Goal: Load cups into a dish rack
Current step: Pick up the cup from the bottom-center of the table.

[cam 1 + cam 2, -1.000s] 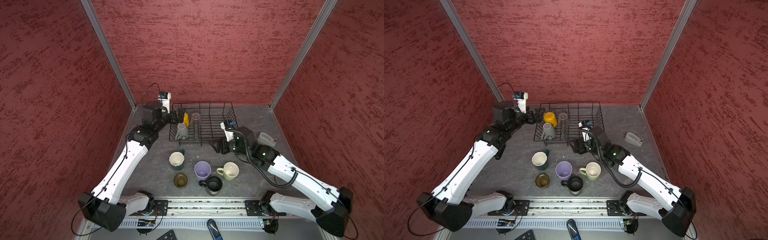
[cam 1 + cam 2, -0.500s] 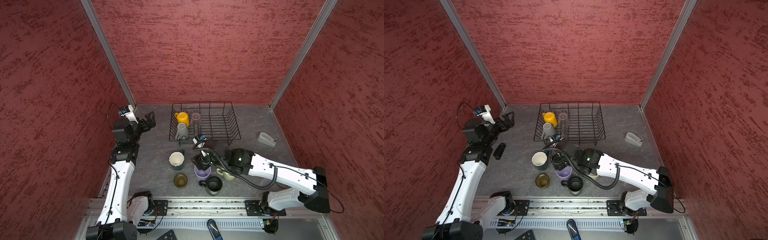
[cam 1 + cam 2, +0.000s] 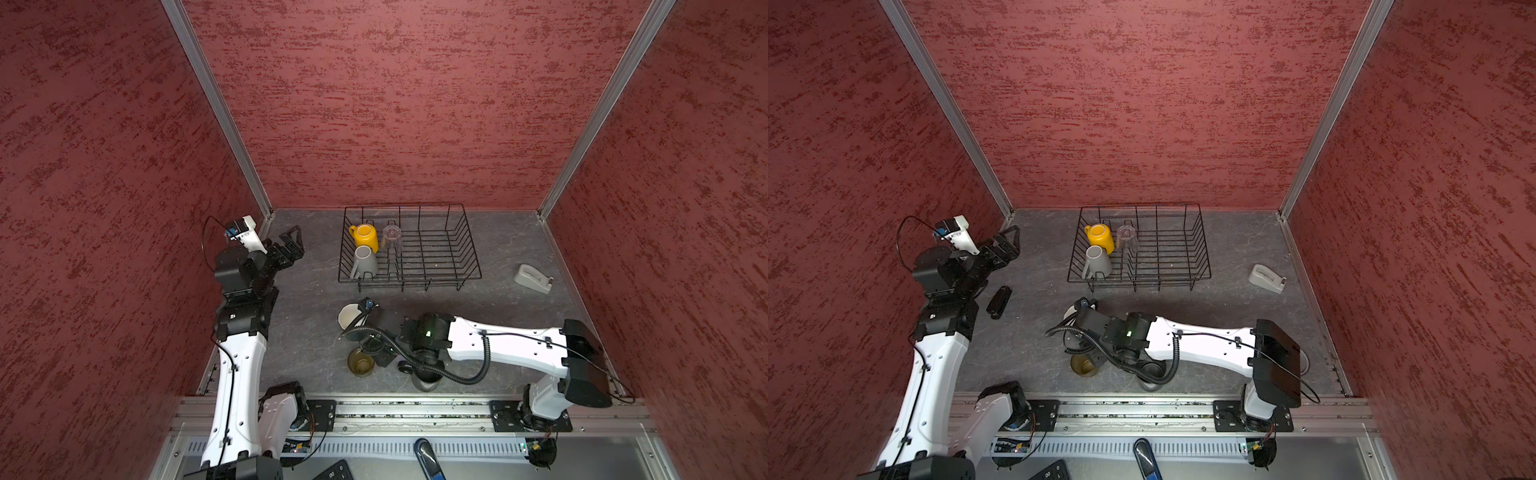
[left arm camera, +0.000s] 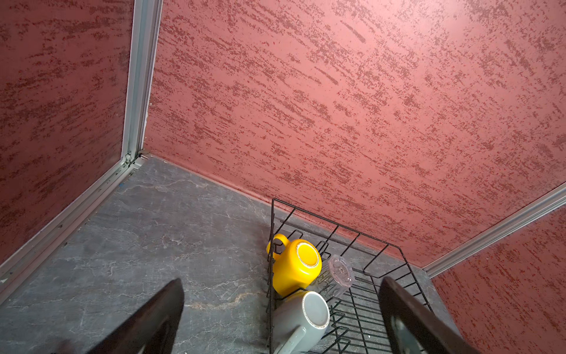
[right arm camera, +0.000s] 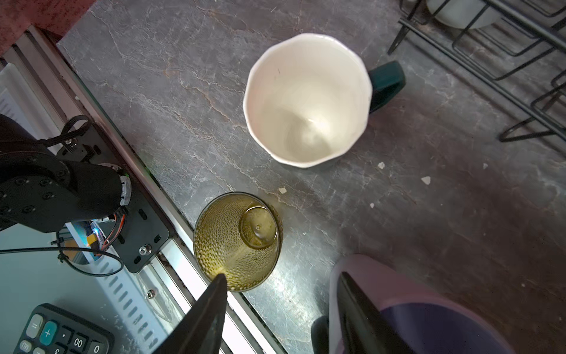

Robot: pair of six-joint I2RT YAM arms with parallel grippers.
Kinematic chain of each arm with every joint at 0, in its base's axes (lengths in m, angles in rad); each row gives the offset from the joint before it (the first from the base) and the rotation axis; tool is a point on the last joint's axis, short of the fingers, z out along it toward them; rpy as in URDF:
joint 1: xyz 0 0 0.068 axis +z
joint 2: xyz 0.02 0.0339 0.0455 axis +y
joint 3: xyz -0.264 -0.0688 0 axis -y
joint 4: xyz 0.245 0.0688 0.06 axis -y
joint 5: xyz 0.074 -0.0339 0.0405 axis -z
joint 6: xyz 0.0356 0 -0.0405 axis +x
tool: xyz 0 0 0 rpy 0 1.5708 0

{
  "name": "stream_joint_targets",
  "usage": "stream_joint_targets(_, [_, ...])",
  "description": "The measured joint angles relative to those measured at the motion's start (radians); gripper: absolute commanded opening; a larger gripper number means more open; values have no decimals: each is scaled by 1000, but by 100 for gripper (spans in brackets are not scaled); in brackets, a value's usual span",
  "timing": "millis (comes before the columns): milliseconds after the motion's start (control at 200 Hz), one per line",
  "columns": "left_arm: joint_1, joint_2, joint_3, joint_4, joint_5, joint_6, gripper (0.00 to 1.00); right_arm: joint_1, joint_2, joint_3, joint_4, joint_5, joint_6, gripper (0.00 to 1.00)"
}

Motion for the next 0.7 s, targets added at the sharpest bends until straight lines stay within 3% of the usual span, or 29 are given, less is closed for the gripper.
stream_joint_targets(701, [6,-10,-8,16,19,-5,100,22,211,155,-106,19,-33,47])
